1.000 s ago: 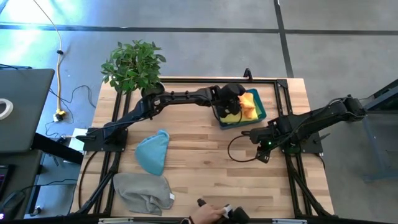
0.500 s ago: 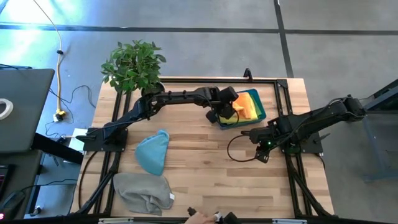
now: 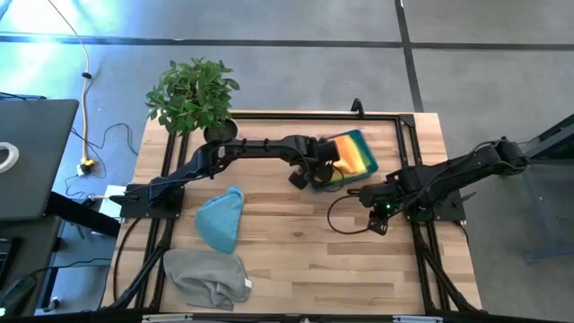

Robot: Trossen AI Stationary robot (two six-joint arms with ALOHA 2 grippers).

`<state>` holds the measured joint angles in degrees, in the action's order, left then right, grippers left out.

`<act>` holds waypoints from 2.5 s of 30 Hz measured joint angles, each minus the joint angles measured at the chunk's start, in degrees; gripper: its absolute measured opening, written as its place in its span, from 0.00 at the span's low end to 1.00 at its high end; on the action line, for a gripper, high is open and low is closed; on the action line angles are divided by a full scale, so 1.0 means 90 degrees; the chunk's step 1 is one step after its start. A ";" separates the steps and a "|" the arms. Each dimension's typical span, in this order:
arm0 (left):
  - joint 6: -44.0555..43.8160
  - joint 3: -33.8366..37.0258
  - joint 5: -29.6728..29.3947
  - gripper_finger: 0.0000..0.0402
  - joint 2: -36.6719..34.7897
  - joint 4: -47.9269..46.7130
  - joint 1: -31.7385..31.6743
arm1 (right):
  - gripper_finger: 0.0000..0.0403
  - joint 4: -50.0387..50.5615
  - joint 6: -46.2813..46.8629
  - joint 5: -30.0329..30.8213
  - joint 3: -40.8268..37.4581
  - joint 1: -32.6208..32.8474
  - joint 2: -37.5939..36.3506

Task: Fold microfiber towels
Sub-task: Put the orange microfiber cloth into the blue bin

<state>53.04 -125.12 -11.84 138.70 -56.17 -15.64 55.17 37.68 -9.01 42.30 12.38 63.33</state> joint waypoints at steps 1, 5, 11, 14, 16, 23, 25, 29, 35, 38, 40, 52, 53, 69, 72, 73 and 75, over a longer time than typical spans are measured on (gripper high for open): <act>-0.0070 0.0000 0.0114 0.37 -0.0023 -0.0089 0.0037 | 0.33 -0.0008 -0.0056 0.0088 0.0000 0.0000 0.0000; -0.0230 0.0002 0.0287 0.37 -0.0126 0.0066 0.0113 | 0.33 -0.0077 -0.0232 0.0855 0.0000 0.0000 0.0000; -0.0479 -0.0090 0.0264 0.37 -0.0533 -0.0176 0.0129 | 0.33 -0.0183 -0.0243 0.1946 0.0000 -0.0002 -0.0005; -0.0794 -0.0090 0.0549 0.37 -0.0808 -0.0587 0.0185 | 0.33 -0.0191 -0.0489 0.2346 -0.0002 -0.0063 -0.0025; -0.1030 -0.0090 0.0927 0.37 -0.0999 -0.0895 0.0226 | 0.33 -0.0346 -0.0711 0.2741 -0.0002 -0.0189 -0.0055; -0.1705 -0.0085 0.1390 0.37 -0.1544 -0.2381 0.0505 | 0.33 -0.1664 -0.0913 0.5497 -0.0002 -0.0854 -0.0158; -0.1945 -0.0085 0.1560 0.37 -0.1737 -0.2749 0.0629 | 0.33 -0.2012 -0.1033 0.5564 -0.0002 -0.1110 -0.0153; -0.2371 -0.0083 0.1825 0.37 -0.2150 -0.3373 0.0959 | 0.33 -0.2716 -0.1114 0.5419 -0.0005 -0.1484 0.0138; -0.2926 -0.0082 0.1782 0.36 -0.2987 -0.3429 0.1590 | 0.33 -0.3810 -0.1194 0.4830 -0.0002 -0.1767 0.1191; -0.3151 -0.0078 0.1712 0.36 -0.3378 -0.3269 0.1885 | 0.33 -0.4475 -0.1278 0.4077 -0.0006 -0.1762 0.1697; -0.3283 -0.0090 0.1522 0.36 -0.3601 -0.2997 0.2090 | 0.33 -0.4911 -0.1391 0.3608 -0.0005 -0.1748 0.1957; -0.3696 -0.0097 0.0134 0.36 -0.4283 -0.2311 0.2836 | 0.33 -0.5510 -0.1546 0.2413 0.0140 -0.1631 0.2143; -0.3737 -0.0100 0.0006 0.36 -0.4321 -0.2269 0.2860 | 0.33 -0.5547 -0.1680 0.2502 0.0201 -0.1588 0.1971; -0.5748 -0.0085 -0.1430 0.36 -0.4426 -0.2986 0.3218 | 0.33 -0.4440 -0.4558 0.3701 0.0199 -0.1465 -0.0423; -0.6268 -0.0083 -0.1470 0.36 -0.4424 -0.3535 0.3314 | 0.33 -0.4228 -0.4375 0.3640 0.0078 -0.1566 -0.0654; -0.6430 -0.0083 -0.1475 0.36 -0.4424 -0.3681 0.3358 | 0.33 -0.4281 -0.4372 0.3633 -0.0073 -0.1582 -0.0733; -0.6717 -0.0051 -0.1517 0.36 -0.4425 -0.3771 0.3468 | 0.33 -0.4615 -0.4411 0.3611 -0.0467 -0.1586 -0.0846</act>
<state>-7.41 -125.58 -25.49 98.88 -90.10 15.57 13.63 -2.03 23.49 38.10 -1.89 55.72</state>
